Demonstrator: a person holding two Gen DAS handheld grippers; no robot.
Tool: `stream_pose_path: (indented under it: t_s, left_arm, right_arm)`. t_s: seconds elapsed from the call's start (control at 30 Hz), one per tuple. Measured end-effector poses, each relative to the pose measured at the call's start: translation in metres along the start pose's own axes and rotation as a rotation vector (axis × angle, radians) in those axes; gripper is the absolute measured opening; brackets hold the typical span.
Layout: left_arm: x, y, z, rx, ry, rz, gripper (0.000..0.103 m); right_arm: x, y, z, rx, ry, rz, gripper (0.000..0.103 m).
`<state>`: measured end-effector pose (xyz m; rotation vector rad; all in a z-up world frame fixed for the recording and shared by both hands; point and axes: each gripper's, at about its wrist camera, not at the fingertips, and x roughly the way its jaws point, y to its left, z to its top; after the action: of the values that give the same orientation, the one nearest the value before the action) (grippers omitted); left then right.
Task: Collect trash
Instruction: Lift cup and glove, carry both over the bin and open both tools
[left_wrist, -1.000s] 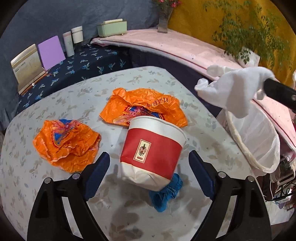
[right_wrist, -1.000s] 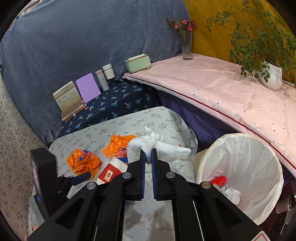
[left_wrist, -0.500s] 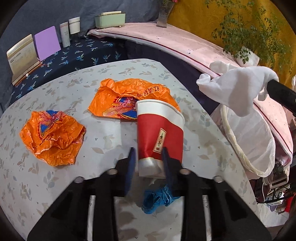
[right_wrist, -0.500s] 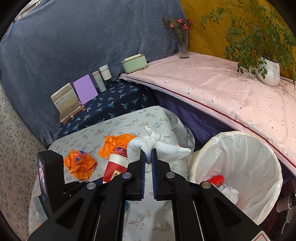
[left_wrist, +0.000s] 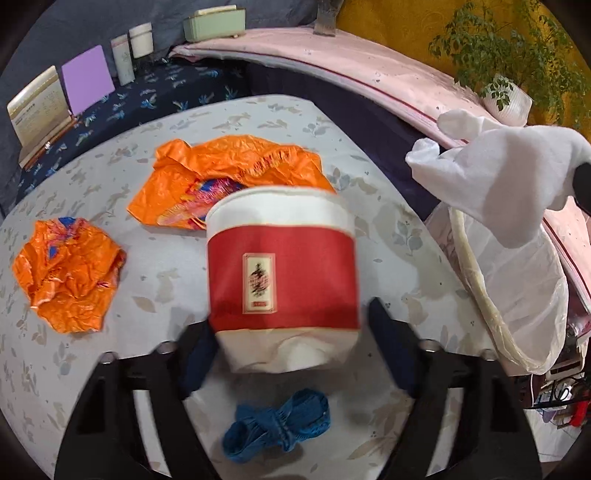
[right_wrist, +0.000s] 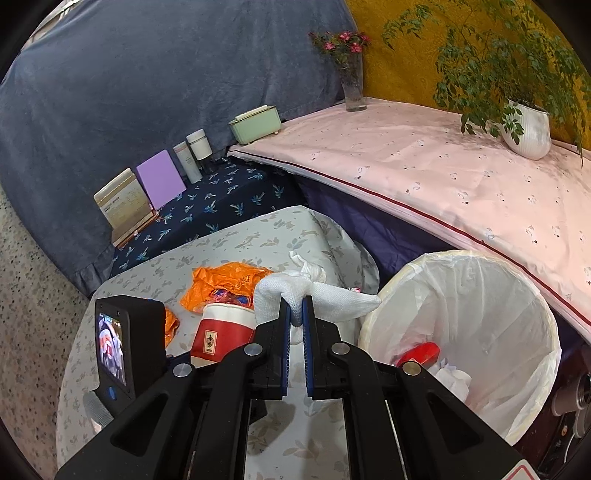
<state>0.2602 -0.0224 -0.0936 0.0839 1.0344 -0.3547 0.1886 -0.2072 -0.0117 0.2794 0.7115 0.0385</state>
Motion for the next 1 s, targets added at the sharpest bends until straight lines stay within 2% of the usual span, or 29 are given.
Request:
stream_pose_path:
  t_s: [0.23,0.43,0.73,1.0]
  left_arm:
    - [-0.014,-0.003,0.0,-0.024,-0.056,0.006,0.06]
    - [-0.045,-0.013,0.009,-0.021,-0.121,-0.033,0.06]
    - [-0.08,-0.065,0.026,0.063,-0.189,-0.11,0.06]
    - [-0.08,-0.121,0.028,0.149,-0.184,-0.169,0.06]
  right_arm:
    - [0.001,-0.012,0.002,0.006,0.0,-0.003,0.006]
    - [-0.01,-0.02,0.01,0.011,-0.032,-0.007,0.006]
    - [-0.038,-0.05,0.021,0.041,-0.085,-0.049,0.006]
    - [-0.062,-0.09,0.019,0.087,-0.112,-0.123,0.006]
